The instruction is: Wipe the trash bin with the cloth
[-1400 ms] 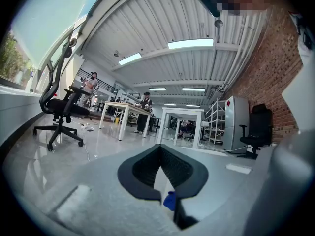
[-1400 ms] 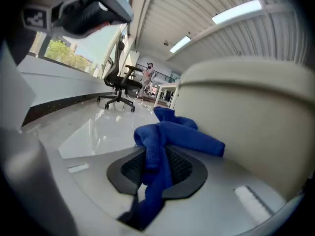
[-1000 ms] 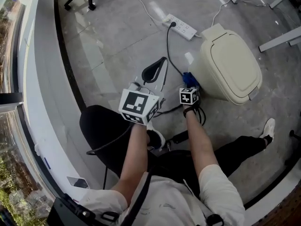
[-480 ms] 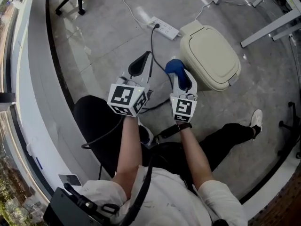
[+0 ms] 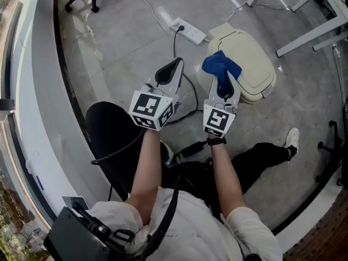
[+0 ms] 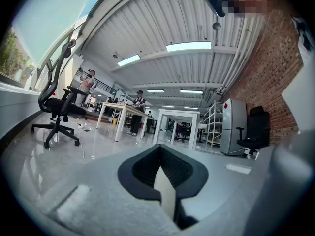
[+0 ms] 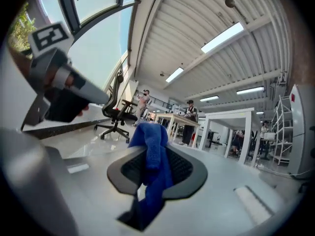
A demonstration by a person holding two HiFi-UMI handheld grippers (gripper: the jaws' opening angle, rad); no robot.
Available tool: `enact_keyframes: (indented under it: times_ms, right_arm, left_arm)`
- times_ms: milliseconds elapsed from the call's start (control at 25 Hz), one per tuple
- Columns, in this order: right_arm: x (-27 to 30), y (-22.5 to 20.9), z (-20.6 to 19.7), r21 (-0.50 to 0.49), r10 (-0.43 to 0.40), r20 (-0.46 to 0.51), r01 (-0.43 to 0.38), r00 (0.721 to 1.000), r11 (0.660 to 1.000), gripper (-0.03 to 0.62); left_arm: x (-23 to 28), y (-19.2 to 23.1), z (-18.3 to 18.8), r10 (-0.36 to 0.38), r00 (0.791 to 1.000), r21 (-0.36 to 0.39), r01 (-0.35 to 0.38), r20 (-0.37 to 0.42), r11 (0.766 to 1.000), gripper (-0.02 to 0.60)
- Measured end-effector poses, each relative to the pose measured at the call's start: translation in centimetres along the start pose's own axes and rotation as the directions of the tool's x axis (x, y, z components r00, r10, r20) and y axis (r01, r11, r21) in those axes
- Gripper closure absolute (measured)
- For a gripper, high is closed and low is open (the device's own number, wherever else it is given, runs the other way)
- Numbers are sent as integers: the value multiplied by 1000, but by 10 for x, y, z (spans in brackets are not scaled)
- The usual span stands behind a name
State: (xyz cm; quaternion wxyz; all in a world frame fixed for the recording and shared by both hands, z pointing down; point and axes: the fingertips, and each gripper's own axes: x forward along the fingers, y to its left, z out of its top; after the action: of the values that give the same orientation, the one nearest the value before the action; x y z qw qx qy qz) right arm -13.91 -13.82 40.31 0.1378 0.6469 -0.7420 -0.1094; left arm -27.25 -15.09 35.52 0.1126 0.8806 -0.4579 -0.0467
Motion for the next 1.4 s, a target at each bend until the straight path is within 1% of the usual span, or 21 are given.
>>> enact_keyframes:
  times_ms: [120,200,240,320,400,480,560,640,720,800,840,880,920,960,1080,1120,1160,1240,1280,1320,1400]
  right_arm:
    - [7,31,-69,3,41,-93,-41,995,999,523]
    - [11,46,-134,54,39,-211,-28,977,998,523]
    - [15,51,-168,76,37,-274,-17,961,997,523]
    - [23,67,-228,80,51,-378,-23,924,997,523]
    - [31,85,-276,77,81,-462,-52,883,996,523]
    - [33,98,-317,100,113,-543,-69,832,993,523]
    - [30,106,-352,132,140,-614,-73,777,988,523]
    - [26,110,-375,150,167,-662,-89,731,985,523]
    - [23,111,-383,185,212,-688,-115,694,976,525]
    - [21,113,-379,255,272,-691,-127,669,959,526]
    - [20,113,-369,288,298,-678,-130,672,949,526]
    - [19,111,-353,311,316,-651,-136,691,940,526]
    - [18,108,-329,324,326,-609,-148,723,934,526]
    - [16,105,-299,331,330,-555,-162,764,930,526]
    - [2,88,-183,311,313,-344,-207,885,928,525]
    - [-3,77,-141,291,296,-265,-217,918,932,525]
    - [-8,64,-101,266,275,-186,-221,943,938,525]
    - [-21,33,-24,201,204,-39,-192,978,961,525]
    - [-29,14,10,164,149,26,-151,989,975,525]
    - [-38,-4,40,123,84,86,-94,993,988,525]
    - [-51,-30,82,24,-33,171,30,985,999,525]
  left_arm:
    - [3,6,-6,3,1000,-4,-3,-14,1000,581]
    - [2,12,-11,17,1000,-7,-17,-23,1000,581]
    - [2,15,-13,23,999,-7,-23,-26,1000,581]
    - [2,19,-17,29,999,-5,-29,-33,1000,581]
    - [2,20,-23,30,998,1,-30,-49,1000,581]
    - [0,20,-30,30,997,12,-29,-73,999,581]
    - [-4,22,-36,37,995,20,-35,-91,999,581]
    - [-9,25,-39,52,994,27,-49,-97,998,581]
    - [-14,26,-39,63,993,30,-61,-98,998,581]
    - [-17,25,-35,73,994,27,-71,-87,997,581]
    - [-18,23,-31,78,994,23,-77,-75,997,581]
    - [-19,20,-27,82,995,20,-81,-60,997,581]
    - [-20,17,-21,85,995,17,-84,-44,996,581]
    - [-22,14,-14,87,996,16,-86,-29,996,581]
    - [-29,4,2,97,995,6,-97,12,995,581]
    - [-31,0,6,99,995,1,-99,24,995,581]
    - [-33,-4,10,100,994,-3,-100,34,995,581]
    - [-36,-10,15,101,994,-5,-101,45,995,581]
    - [-37,-12,16,101,994,-2,-101,45,995,581]
    - [-38,-14,18,99,994,3,-100,44,995,581]
    - [-37,-17,23,97,994,10,-98,53,995,581]
